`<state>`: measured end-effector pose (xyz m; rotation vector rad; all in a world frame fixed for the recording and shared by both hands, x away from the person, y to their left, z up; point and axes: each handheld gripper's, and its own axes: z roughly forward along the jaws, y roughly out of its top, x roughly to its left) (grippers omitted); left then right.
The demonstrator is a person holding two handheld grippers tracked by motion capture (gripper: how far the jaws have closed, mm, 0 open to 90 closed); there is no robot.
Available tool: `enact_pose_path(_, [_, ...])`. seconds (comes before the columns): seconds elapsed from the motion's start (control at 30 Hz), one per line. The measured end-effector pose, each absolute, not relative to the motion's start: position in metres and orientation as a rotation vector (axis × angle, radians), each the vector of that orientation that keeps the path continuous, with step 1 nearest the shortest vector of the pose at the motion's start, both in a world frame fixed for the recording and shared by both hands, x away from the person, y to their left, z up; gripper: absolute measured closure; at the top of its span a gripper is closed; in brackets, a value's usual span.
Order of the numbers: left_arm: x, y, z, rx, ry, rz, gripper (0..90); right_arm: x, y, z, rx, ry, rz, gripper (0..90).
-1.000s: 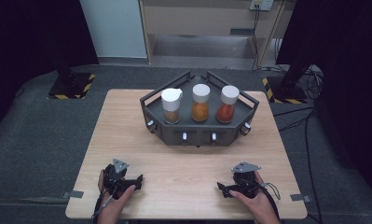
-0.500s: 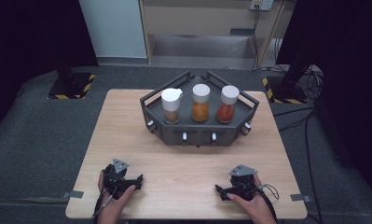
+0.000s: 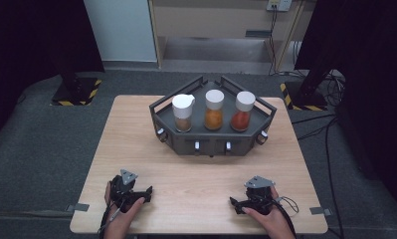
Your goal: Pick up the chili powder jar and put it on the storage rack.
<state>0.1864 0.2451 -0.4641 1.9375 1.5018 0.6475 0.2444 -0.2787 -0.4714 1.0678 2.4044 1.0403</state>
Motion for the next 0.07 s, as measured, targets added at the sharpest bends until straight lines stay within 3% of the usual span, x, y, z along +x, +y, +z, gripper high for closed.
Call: enact_pose_path(0.07, [0.1864,0.2451,-0.4642,1.937,1.502,0.648,0.0,0.2445,-0.2787,-0.4714,1.068,2.404,1.04,0.3])
